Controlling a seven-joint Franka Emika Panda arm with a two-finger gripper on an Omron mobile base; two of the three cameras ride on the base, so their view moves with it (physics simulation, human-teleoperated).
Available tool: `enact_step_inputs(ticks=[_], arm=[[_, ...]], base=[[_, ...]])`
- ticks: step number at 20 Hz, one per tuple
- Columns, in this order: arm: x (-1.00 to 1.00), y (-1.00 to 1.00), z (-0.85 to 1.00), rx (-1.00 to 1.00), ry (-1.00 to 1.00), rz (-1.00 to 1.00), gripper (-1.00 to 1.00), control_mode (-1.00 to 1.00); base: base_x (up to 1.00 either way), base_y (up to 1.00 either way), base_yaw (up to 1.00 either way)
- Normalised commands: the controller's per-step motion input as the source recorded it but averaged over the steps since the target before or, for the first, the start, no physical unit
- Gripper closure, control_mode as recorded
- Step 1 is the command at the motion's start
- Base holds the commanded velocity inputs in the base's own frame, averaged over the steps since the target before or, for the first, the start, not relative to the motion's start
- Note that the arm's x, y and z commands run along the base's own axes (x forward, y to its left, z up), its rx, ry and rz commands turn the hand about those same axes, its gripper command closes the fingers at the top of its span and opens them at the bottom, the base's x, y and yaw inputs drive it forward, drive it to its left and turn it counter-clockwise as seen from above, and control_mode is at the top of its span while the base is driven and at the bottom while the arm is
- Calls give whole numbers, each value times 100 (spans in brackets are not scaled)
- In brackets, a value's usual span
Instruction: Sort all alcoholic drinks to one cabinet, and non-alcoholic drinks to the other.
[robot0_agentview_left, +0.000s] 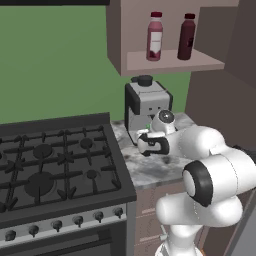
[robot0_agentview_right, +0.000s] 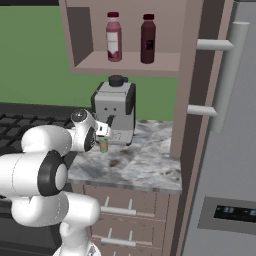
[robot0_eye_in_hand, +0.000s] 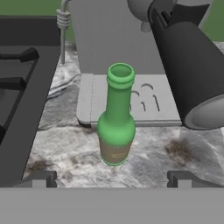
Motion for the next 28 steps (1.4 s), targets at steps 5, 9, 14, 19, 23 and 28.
enact_step_inputs(ticks=[5, 9, 14, 19, 23, 28], arm=[[10, -1, -7, 1, 0, 0, -100, -100], [11, -2, -5, 1, 0, 0, -100, -100], [11, -1, -7, 1, 0, 0, -100, -100], [10, -2, -7, 1, 0, 0, -100, -100], [10, -2, -7, 1, 0, 0, -100, -100], [10, -2, -6, 1, 0, 0, -100, -100]], base=[[0, 0, 0], [0, 0, 0], [0, 0, 0], [0, 0, 0], [0, 0, 0], [0, 0, 0]])
